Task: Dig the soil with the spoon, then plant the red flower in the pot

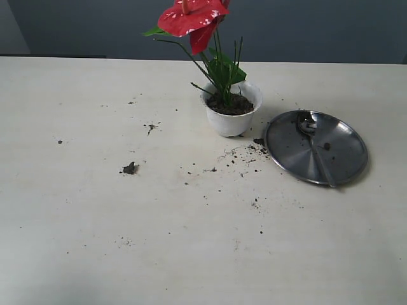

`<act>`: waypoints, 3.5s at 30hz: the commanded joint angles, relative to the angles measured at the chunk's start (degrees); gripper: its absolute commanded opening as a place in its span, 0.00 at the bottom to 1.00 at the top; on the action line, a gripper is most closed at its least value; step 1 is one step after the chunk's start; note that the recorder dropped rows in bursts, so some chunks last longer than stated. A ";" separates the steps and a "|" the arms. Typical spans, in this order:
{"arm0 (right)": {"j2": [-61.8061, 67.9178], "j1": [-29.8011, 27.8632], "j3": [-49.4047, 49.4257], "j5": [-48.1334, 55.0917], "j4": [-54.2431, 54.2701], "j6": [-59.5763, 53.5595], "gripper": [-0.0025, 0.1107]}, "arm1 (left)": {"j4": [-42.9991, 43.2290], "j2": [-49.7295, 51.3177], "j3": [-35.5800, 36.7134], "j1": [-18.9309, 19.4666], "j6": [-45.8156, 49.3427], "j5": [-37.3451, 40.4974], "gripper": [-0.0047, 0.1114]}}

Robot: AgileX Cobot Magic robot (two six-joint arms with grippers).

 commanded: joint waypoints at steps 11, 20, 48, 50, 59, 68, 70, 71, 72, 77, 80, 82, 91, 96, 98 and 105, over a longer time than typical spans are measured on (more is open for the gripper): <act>-0.35 -0.21 0.05 -0.46 -0.01 -0.08 0.02 | -0.10 -0.37 2.52 -5.58 1.40 -2.93 0.04; -0.35 -0.21 0.05 -0.46 -0.01 -0.08 0.02 | 1.70 -0.37 2.52 -5.58 5.27 -2.93 0.04; -0.35 -0.21 0.05 -0.56 -0.01 -0.08 0.02 | 0.38 -0.37 2.52 -5.58 4.99 -3.03 0.04; -0.35 -0.21 0.05 -0.56 -0.01 -0.08 0.02 | 0.38 -0.37 2.52 -5.58 4.99 -3.03 0.04; -0.35 -0.21 0.05 -0.56 -0.01 -0.08 0.02 | 0.65 -0.37 2.52 -5.58 5.09 -3.01 0.04; -0.35 -0.21 0.05 -0.42 -0.01 -0.08 0.02 | 0.65 -0.37 2.52 -5.58 5.09 -3.01 0.04; -0.35 -0.21 0.05 -0.42 -0.01 -0.08 0.02 | 0.65 -0.37 2.52 -5.58 5.09 -3.01 0.04; -0.35 -0.21 0.05 -0.42 -0.01 -0.08 0.02 | 0.65 -0.37 2.52 -5.58 5.09 -3.01 0.04; -0.35 -0.21 0.05 -0.42 -0.01 -0.08 0.02 | 0.65 -0.37 2.52 -5.58 5.09 -3.01 0.04; -0.35 -0.21 0.05 -0.42 -0.01 -0.08 0.02 | 0.65 -0.37 2.52 -5.58 5.09 -3.01 0.04; -0.35 -0.21 0.05 -0.42 -0.01 -0.08 0.02 | 0.65 -0.37 2.52 -5.58 5.09 -3.01 0.04; -0.35 -0.21 0.05 -0.42 -0.01 -0.08 0.02 | 0.65 -0.37 2.52 -5.58 5.09 -3.01 0.04; -0.35 -0.21 0.05 -0.54 -0.01 -0.08 0.02 | 0.65 -0.37 2.52 -5.58 5.09 -3.01 0.04; -0.35 -0.21 0.05 -0.54 -0.01 -0.08 0.02 | 0.65 -0.37 2.52 -5.58 5.09 -3.01 0.04; -0.35 -0.21 0.05 -0.54 -0.01 -0.08 0.02 | 0.65 -0.37 2.52 -5.58 5.09 -3.01 0.04; -0.35 -0.21 0.05 -0.34 0.02 -0.08 0.02 | 0.78 -0.37 2.52 -5.58 5.09 -3.01 0.04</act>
